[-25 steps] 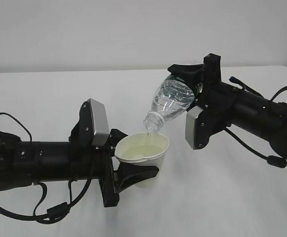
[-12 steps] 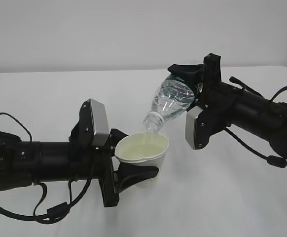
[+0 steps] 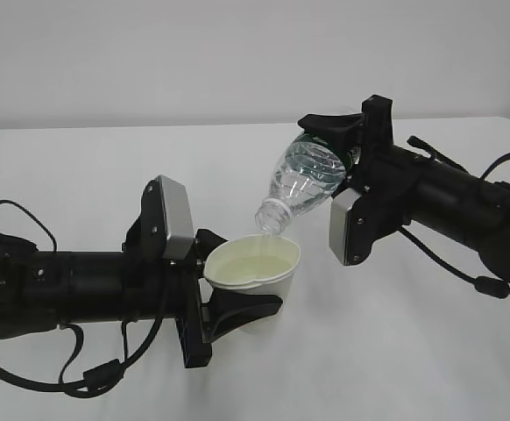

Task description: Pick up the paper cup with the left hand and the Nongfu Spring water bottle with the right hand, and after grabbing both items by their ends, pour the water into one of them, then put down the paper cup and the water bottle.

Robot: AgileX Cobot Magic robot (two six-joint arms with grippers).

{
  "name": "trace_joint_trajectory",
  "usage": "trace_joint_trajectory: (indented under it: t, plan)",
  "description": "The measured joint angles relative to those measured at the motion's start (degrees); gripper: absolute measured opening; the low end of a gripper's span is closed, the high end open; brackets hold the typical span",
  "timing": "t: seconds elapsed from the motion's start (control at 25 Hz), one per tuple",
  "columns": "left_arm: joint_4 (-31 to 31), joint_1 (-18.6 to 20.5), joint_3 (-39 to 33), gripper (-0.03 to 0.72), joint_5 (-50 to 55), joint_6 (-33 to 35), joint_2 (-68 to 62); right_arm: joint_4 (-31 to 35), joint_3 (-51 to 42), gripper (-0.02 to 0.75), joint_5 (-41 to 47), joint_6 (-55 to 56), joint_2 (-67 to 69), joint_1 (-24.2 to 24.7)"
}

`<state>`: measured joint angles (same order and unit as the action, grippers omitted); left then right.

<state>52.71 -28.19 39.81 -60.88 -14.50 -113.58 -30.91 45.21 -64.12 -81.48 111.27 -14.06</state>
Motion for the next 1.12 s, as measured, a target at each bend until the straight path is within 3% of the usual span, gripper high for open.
trace_joint_trajectory:
  t: [1.12]
  plan:
    - [0.0,0.0,0.0,0.420,0.1,0.0,0.0,0.0,0.0,0.419,-0.3,-0.9,0.0,0.0]
